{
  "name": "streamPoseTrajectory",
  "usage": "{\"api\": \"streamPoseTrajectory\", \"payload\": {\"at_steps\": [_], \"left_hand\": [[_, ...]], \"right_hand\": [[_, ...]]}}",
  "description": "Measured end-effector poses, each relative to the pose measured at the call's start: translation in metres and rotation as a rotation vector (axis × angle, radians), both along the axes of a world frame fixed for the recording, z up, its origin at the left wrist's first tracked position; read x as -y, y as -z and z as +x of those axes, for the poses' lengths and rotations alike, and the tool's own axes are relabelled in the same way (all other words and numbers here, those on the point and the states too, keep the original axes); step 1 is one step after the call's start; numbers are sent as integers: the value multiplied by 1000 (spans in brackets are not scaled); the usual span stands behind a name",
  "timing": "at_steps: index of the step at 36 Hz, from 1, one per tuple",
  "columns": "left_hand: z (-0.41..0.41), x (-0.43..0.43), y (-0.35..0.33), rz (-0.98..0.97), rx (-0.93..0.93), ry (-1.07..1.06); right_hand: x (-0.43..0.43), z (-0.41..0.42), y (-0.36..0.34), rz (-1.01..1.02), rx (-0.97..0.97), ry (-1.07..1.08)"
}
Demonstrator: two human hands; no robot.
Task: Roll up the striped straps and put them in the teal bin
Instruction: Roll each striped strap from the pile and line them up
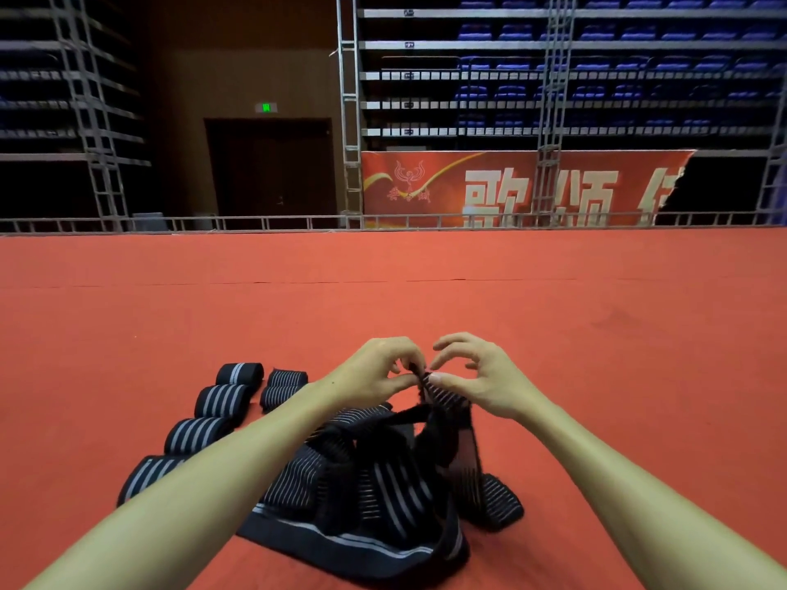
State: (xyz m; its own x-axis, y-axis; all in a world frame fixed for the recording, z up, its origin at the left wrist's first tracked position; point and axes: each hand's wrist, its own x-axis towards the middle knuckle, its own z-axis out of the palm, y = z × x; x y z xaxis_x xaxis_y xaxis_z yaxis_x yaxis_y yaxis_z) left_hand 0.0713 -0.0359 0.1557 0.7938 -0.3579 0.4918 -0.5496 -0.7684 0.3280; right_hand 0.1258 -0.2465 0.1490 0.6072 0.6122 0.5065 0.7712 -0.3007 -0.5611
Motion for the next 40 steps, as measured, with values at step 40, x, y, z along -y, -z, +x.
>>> {"api": "streamPoseTrajectory", "payload": {"at_steps": [40], "left_hand": [[-10, -1, -4, -169, -100, -94]], "right_hand": [[-9, 0, -14, 211, 20, 373]]}}
